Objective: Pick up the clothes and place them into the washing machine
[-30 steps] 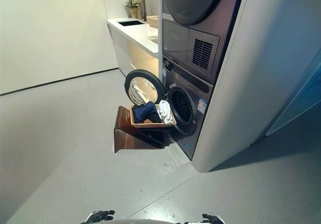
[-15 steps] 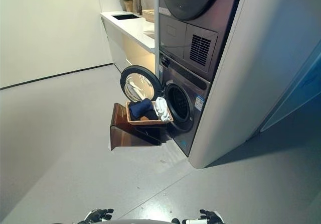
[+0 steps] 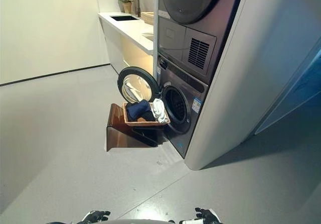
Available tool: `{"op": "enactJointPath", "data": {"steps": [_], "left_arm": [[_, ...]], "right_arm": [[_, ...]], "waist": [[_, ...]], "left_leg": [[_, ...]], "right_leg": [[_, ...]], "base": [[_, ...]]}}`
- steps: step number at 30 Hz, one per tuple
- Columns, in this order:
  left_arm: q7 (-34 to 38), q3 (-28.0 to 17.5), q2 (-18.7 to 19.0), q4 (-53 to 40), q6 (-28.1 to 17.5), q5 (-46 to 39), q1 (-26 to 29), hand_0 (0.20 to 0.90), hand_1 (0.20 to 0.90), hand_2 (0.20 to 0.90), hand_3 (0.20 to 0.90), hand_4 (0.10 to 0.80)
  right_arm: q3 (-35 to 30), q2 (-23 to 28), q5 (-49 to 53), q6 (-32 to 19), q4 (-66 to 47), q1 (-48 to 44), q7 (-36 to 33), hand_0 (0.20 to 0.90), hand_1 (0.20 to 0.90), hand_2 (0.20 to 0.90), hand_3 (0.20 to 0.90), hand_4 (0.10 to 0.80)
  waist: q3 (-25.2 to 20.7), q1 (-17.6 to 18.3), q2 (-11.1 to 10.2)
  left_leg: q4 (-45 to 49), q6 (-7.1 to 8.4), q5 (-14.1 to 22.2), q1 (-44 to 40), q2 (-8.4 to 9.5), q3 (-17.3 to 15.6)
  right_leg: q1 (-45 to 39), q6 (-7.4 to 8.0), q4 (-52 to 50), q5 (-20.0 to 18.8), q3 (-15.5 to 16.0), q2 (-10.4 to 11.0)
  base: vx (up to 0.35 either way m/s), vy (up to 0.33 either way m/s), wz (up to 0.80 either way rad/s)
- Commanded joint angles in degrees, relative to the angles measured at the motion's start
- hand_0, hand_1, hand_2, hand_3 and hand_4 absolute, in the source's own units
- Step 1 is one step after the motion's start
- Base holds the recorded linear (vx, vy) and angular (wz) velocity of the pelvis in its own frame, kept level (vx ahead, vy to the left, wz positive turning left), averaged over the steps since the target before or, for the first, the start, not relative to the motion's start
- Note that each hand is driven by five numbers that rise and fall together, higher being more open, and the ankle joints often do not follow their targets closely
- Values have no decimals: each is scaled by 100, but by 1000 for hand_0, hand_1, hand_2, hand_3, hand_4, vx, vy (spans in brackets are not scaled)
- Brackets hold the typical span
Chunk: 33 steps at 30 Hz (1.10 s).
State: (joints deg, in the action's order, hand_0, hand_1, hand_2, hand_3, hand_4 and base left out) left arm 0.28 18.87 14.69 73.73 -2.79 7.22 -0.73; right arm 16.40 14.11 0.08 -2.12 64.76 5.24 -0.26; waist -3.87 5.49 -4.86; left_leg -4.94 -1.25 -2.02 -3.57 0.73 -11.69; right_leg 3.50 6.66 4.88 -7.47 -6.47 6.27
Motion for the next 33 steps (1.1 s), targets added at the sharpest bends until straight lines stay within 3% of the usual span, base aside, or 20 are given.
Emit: {"op": "enactJointPath", "data": {"steps": [1,8,9,10,11,12,15,16,17,18,21,24,25,26,28,29,30,31,32,33], "left_arm": [[185,-173,75,183,-84,146,534,900,900,900,900,800],[241,-234,216,234,-21,151,669,900,900,900,900,800],[224,-225,243,233,-6,149,686,900,900,900,900,800],[224,-225,243,233,-6,149,687,900,900,900,900,800],[222,-219,266,225,17,132,714,900,900,900,900,800],[207,-179,318,224,19,128,781,900,900,900,900,800],[214,-226,338,308,1,75,824,900,900,900,900,800],[215,-225,334,310,-1,74,822,900,900,900,900,800],[217,-251,325,364,-14,84,849,900,900,900,900,800],[220,-301,324,447,-23,151,885,900,900,900,900,800],[228,-412,329,478,-46,194,907,900,900,900,900,800],[230,-381,333,463,-57,221,895,900,900,900,900,800],[247,-335,262,450,-90,166,898,900,900,900,900,800],[250,-312,201,459,-86,124,866,900,900,900,900,800],[204,-251,111,382,-83,-5,817,900,900,900,900,800],[204,-251,115,381,-83,-5,816,900,900,900,900,800],[208,-148,53,227,-104,-33,811,900,900,900,900,800],[244,-71,14,140,-106,-50,842,900,900,900,900,800],[244,-70,19,140,-106,-50,843,900,900,900,900,800],[326,5,-60,-48,-136,-226,999,900,900,900,900,800]], "right_arm": [[326,205,-163,21,-198,-361,-54,900,900,900,900,800],[297,172,-183,80,154,-506,-18,900,900,900,900,800],[225,174,-200,88,285,-450,3,900,900,900,900,800],[225,174,-200,88,285,-450,3,900,900,900,900,800],[171,169,-175,84,381,-425,-24,900,900,900,900,800],[95,102,-58,101,612,-402,-7,900,900,900,900,800],[-19,67,39,122,763,-300,-10,900,900,900,900,800],[-19,71,39,121,764,-297,-10,900,900,900,900,800],[-72,63,78,130,786,-279,-11,900,900,900,900,800],[-103,38,77,131,799,-246,-19,900,900,900,900,800],[-77,46,29,137,671,-271,-28,900,900,900,900,800],[-59,71,29,113,564,-183,-20,900,900,900,900,800],[-46,121,74,67,503,-131,-7,900,900,900,900,800],[-15,134,73,58,484,-113,-20,900,900,900,900,800],[33,189,127,21,391,-105,-27,900,900,900,900,800],[35,186,127,21,390,-105,-27,900,900,900,900,800],[21,264,238,-5,280,-138,-39,900,900,900,900,800],[38,304,294,-15,220,-183,-59,900,900,900,900,800],[38,299,294,-14,220,-184,-59,900,900,900,900,800],[118,418,310,-31,203,-348,-98,900,900,900,900,800]], "waist": [[384,50,209],[539,-47,234],[673,10,290],[671,11,289],[793,81,326],[965,221,407],[905,382,415],[929,405,439],[928,481,432],[854,626,366],[828,789,470],[719,916,470],[606,1012,523],[538,999,588],[438,965,694],[423,981,671],[405,945,590],[461,897,506],[446,913,480],[667,645,261]], "left_leg": [[164,21,623,213,-9,470],[509,-221,882,366,147,568],[529,-295,968,203,156,674],[530,-296,968,205,158,674],[580,-343,1008,130,131,789],[613,-355,1039,-14,33,937],[543,-248,1285,-446,114,1057],[532,-244,1300,-486,86,1084],[457,-171,1408,-730,100,1157],[327,-10,1637,-1164,111,1284],[96,152,1819,-1710,-81,1385],[83,252,1809,-1941,-192,1462],[366,436,1479,-1907,-488,1456],[709,538,1101,-1784,-645,1492],[1613,729,72,-1469,-815,1510],[1599,729,48,-1453,-793,1530],[2907,749,-657,-948,-809,1448],[3786,705,-844,-632,-834,1345],[3780,704,-866,-608,-806,1362],[4921,578,-557,115,-593,1212]], "right_leg": [[-58,23,-278,713,-154,-282],[423,152,-1543,981,-30,-210],[825,176,-2613,713,103,-195],[828,176,-2617,716,103,-194],[1056,151,-3170,558,116,-246],[1516,84,-3830,592,137,-563],[1847,-20,-2941,708,495,-267],[1795,-24,-2927,726,534,-277],[1818,38,-2280,585,662,-158],[1942,247,-987,152,752,3],[2185,400,-150,-218,779,-117],[2125,331,-298,-326,617,-225],[1986,234,-351,-452,362,-410],[1906,151,-424,-436,365,-540],[1651,-77,-510,-295,427,-791],[1665,-76,-512,-298,429,-762],[1226,-364,-518,-40,418,-860],[944,-536,-537,130,365,-920],[960,-534,-538,126,370,-889],[489,-636,-538,305,207,-855]], "base": [[10,81,-7],[54,102,-7],[131,142,-2],[141,149,-9],[158,107,-3],[265,129,11],[338,40,41],[361,-34,52],[569,-112,65],[568,-108,63],[612,-168,31],[426,-224,25],[433,-352,53],[564,-473,66],[339,-305,33],[459,-395,-1],[504,-443,-4],[503,-443,4],[433,-406,3],[370,-331,0]]}}
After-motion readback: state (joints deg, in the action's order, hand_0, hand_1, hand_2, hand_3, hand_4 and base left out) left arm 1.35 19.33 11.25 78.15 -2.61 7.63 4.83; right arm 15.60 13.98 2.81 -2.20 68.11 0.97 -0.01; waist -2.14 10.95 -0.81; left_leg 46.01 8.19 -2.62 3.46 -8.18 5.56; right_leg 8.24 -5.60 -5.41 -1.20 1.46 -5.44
